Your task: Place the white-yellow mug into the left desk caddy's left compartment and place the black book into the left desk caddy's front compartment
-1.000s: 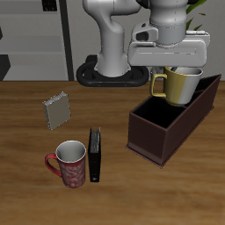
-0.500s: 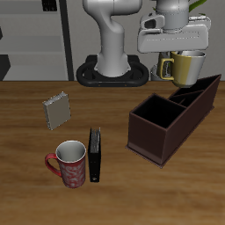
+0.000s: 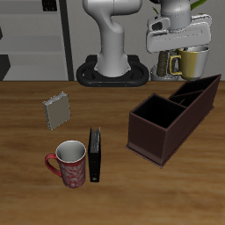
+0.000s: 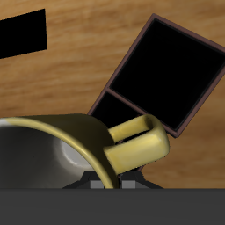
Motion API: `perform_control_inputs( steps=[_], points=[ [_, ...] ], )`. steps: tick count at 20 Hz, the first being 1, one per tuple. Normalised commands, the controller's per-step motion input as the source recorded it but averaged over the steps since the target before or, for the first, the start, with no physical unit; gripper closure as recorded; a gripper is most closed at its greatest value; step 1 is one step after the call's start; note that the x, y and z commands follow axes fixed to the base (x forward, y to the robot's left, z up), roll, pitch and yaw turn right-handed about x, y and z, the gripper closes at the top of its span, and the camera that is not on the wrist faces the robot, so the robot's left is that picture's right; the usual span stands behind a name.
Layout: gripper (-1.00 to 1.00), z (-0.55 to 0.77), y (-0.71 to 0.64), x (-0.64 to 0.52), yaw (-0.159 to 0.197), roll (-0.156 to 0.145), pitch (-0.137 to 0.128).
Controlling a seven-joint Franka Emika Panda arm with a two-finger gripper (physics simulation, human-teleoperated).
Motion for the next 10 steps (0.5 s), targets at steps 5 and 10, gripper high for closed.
perform_control_inputs(
  steps=[5,10],
  points=[
    [1.00,-0.06,0.20,-0.40,0.031,0.025,-0.028],
    [1.00,-0.22,0.10,-0.30,-0.006,0.017,0.026]
  ],
)
